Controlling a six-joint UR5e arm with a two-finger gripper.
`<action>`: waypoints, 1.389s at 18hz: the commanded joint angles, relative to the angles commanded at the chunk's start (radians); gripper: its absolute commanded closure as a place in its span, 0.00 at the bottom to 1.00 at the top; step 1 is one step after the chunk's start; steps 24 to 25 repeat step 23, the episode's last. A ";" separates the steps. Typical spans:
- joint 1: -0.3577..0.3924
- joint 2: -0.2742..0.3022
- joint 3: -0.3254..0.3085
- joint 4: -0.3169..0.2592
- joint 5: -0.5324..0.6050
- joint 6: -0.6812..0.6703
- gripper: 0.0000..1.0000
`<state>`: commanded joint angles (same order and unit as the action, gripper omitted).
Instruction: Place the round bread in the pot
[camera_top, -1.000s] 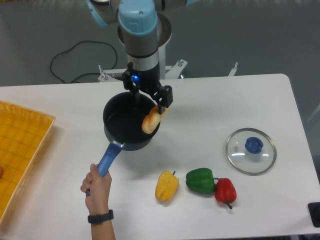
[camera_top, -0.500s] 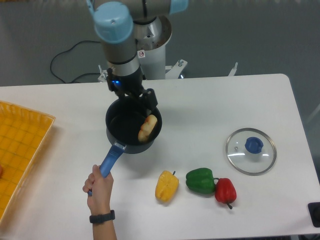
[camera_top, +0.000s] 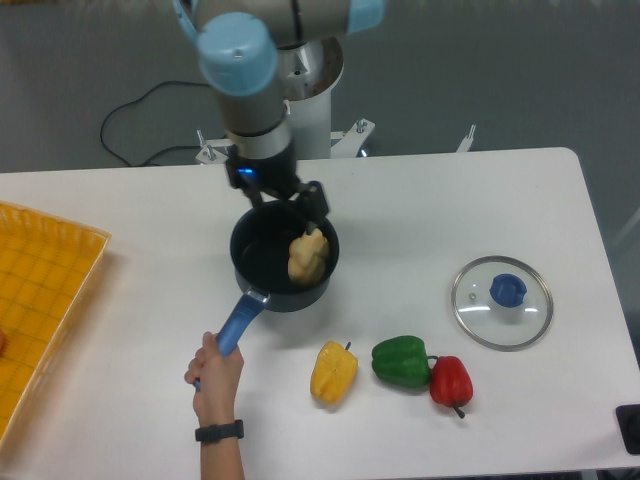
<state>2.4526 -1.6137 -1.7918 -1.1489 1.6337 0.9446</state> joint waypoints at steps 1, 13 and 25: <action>0.028 -0.018 0.012 -0.002 -0.002 0.025 0.00; 0.264 -0.192 0.132 0.003 -0.018 0.351 0.00; 0.276 -0.371 0.170 0.104 -0.075 0.551 0.00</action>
